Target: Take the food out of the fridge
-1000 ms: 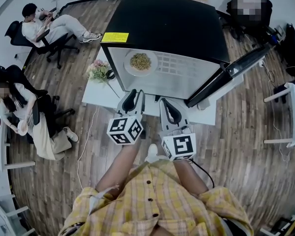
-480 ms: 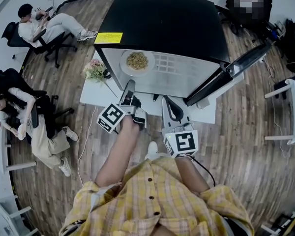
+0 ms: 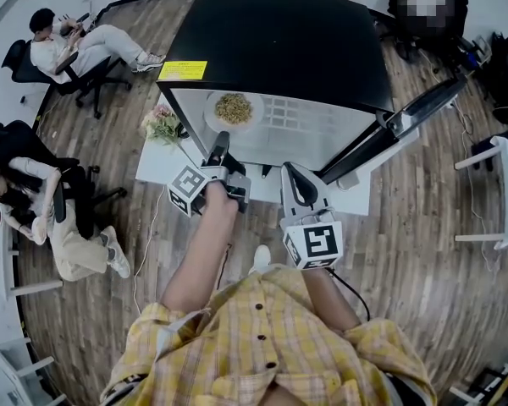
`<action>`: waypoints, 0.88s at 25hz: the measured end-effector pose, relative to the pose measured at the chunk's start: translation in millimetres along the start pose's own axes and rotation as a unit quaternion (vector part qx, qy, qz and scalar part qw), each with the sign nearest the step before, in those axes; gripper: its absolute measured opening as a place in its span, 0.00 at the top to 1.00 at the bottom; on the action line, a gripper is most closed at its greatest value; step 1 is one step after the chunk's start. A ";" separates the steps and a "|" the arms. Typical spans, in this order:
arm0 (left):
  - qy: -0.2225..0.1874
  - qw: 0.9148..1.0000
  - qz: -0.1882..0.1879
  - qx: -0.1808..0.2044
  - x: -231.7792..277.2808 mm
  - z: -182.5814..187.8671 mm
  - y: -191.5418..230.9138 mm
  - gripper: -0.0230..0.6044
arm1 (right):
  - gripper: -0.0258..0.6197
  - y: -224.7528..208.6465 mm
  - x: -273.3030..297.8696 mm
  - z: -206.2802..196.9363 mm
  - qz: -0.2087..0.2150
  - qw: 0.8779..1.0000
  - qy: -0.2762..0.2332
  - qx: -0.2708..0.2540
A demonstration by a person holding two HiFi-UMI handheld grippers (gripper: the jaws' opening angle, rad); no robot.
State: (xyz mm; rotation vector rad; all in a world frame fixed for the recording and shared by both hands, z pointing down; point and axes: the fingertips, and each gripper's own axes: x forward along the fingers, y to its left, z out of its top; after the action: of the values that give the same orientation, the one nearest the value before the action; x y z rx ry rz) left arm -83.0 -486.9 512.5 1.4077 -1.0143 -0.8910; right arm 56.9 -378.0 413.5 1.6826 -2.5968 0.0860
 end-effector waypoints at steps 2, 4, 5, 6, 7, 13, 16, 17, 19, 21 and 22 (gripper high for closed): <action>-0.005 1.000 0.001 -0.013 5.2 1.4 1.8 0.80 | 0.95 -1.2 0.7 1.0 0.000 1.000 -0.001 0.001; -0.011 1.000 0.002 -0.027 10.6 3.6 3.8 0.80 | 0.95 -2.7 1.6 2.8 0.000 1.000 -0.004 0.000; -0.014 0.999 0.004 -0.030 13.1 5.0 4.8 0.81 | 0.95 -3.4 2.1 3.5 0.000 1.000 -0.004 0.000; -0.015 0.999 0.007 -0.032 15.2 6.3 6.0 0.82 | 0.95 -4.1 2.7 3.9 -0.001 1.000 -0.004 -0.001; -0.017 0.999 0.011 -0.034 17.0 7.3 7.4 0.83 | 0.95 -4.7 3.2 4.2 -0.001 1.000 -0.004 -0.001; -0.015 0.999 0.023 -0.042 24.1 9.6 10.4 0.91 | 0.95 -8.5 3.0 1.2 -0.001 1.000 -0.001 0.003; -0.015 0.998 0.038 -0.044 23.4 9.1 12.7 0.92 | 0.95 -10.5 0.8 -0.2 -0.004 1.000 -0.002 0.005; -0.014 0.998 0.044 -0.040 22.0 8.6 12.9 0.93 | 0.95 -10.8 -0.1 -0.2 -0.004 1.000 -0.002 0.005; -0.014 0.998 0.048 -0.029 17.8 7.8 11.0 0.93 | 0.95 -10.7 -1.5 0.3 -0.004 1.000 -0.002 0.006; -0.014 0.998 0.047 -0.030 13.9 6.0 7.6 0.93 | 0.95 -10.6 -2.3 0.6 -0.004 1.000 -0.004 0.008; -0.014 0.998 0.046 -0.035 11.6 4.5 5.9 0.94 | 0.95 -10.4 -2.7 0.5 -0.004 1.000 -0.004 0.009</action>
State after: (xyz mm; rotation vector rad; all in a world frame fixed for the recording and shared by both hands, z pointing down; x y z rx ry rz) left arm -83.8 -499.3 518.4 1.2838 -1.0505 -0.8723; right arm 67.6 -379.8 413.0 1.7020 -2.6034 0.1012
